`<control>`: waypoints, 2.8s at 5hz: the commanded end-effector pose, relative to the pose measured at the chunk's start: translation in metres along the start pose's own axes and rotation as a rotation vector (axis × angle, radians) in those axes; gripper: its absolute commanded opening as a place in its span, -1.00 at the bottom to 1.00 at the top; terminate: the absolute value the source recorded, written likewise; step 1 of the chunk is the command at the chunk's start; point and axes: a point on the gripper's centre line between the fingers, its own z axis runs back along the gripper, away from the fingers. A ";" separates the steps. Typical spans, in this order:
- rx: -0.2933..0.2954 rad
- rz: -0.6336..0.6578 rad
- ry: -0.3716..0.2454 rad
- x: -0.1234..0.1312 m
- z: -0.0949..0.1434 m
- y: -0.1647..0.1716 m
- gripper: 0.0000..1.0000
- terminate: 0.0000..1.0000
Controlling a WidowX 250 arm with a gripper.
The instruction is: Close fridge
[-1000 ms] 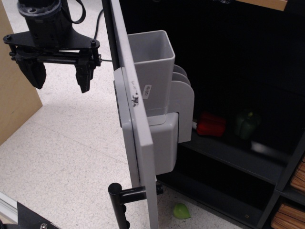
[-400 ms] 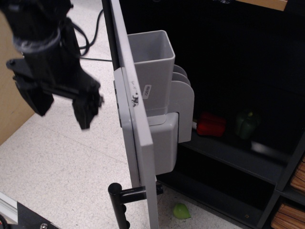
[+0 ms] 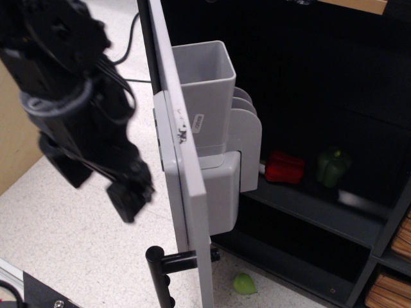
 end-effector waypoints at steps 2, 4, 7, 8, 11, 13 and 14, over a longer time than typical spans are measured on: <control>-0.055 -0.029 -0.038 0.027 -0.012 -0.030 1.00 -1.00; -0.075 0.070 -0.074 0.066 -0.027 -0.040 1.00 -1.00; -0.080 0.189 -0.179 0.133 -0.041 -0.053 1.00 -1.00; -0.066 0.207 -0.222 0.150 -0.046 -0.054 1.00 -1.00; -0.024 0.255 -0.346 0.189 -0.060 -0.052 1.00 -1.00; -0.023 0.270 -0.355 0.200 -0.063 -0.054 1.00 -1.00; -0.029 0.285 -0.378 0.200 -0.061 -0.052 1.00 -1.00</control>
